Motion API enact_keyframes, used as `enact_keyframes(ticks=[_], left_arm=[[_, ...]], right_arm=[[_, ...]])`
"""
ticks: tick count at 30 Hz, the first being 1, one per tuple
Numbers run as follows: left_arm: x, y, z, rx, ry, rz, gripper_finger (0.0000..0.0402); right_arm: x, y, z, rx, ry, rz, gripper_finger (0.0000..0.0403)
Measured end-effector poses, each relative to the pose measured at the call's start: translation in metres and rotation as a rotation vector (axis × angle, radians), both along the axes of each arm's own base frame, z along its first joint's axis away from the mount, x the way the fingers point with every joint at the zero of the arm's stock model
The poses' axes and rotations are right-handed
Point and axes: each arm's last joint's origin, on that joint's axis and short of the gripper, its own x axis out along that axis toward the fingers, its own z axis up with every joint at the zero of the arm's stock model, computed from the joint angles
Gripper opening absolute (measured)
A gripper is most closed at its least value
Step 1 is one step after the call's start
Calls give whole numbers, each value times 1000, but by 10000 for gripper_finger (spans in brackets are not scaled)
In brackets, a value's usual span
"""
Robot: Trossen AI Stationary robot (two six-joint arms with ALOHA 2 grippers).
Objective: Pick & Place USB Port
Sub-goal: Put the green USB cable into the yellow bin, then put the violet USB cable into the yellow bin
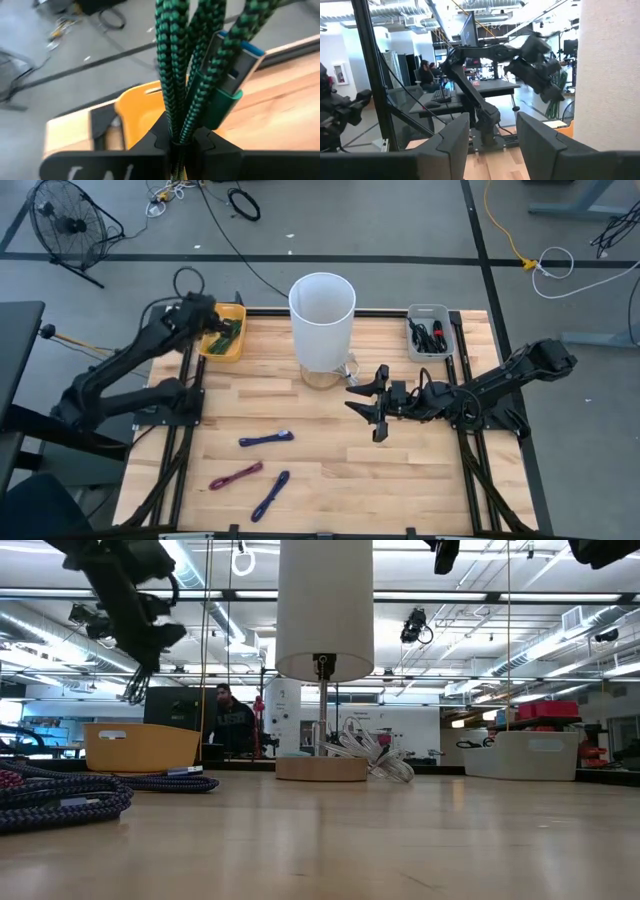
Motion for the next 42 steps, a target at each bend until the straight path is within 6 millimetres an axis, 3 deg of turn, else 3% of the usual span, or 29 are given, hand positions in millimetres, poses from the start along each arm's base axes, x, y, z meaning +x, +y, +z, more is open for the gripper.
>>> enact_keyframes(ticks=[6, 9, 19, 27, 36, 42], left_arm=[[10, 5, -9, -60, 90, 27, 19], [15, 11, -14, -131, 33, 17, 19], [28, 40, -60, -345, 189, 91, 19], [33, 51, -70, -392, 217, 109, 21], [33, 51, -70, -387, 221, 112, 135], [34, 52, -69, -372, 252, 62, 170]], right_arm=[[0, 0, 0, -4, 2, 4, 165], [0, 0, -1, -8, 14, 0, 165], [1, 0, -2, -13, 18, 6, 165], [1, 0, -2, -15, 24, 6, 165], [1, 0, -2, -15, 25, 6, 165], [1, 0, -3, -17, 31, 6, 165]])
